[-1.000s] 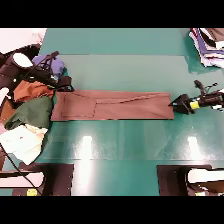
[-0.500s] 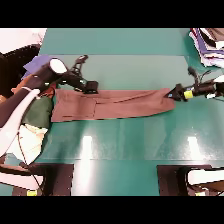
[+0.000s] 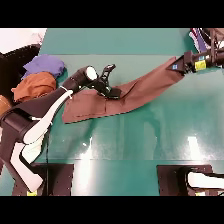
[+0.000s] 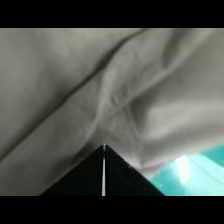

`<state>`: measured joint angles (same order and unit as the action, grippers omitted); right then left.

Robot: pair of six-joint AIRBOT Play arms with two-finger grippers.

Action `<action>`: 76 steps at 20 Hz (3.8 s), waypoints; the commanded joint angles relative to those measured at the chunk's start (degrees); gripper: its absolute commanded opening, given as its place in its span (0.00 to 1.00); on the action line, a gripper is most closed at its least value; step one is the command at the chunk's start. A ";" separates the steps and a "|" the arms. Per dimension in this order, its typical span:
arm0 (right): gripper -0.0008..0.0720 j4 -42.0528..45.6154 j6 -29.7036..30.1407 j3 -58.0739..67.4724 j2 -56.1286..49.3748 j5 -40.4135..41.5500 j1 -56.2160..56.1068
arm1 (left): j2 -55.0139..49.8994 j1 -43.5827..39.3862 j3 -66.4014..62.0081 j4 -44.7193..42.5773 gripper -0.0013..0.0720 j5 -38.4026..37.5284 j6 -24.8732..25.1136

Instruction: Fold the shirts.

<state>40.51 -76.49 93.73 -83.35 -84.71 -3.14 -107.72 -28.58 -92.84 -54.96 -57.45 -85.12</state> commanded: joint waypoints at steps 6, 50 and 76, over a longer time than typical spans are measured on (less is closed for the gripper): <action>0.03 -0.50 -4.04 13.57 -5.14 -0.28 -13.62 | -1.75 0.52 -2.58 0.83 0.05 0.66 -0.39; 0.03 -2.84 3.39 3.04 -30.34 18.51 -26.58 | 27.15 35.04 -8.48 -11.13 0.05 -18.03 0.66; 0.04 10.93 -2.58 -56.57 29.31 29.75 45.59 | 27.15 22.84 -8.41 -12.11 0.05 -14.16 -0.31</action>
<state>50.85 -78.83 39.75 -55.99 -52.49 43.90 -80.58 -5.74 -101.27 -67.07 -71.75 -85.43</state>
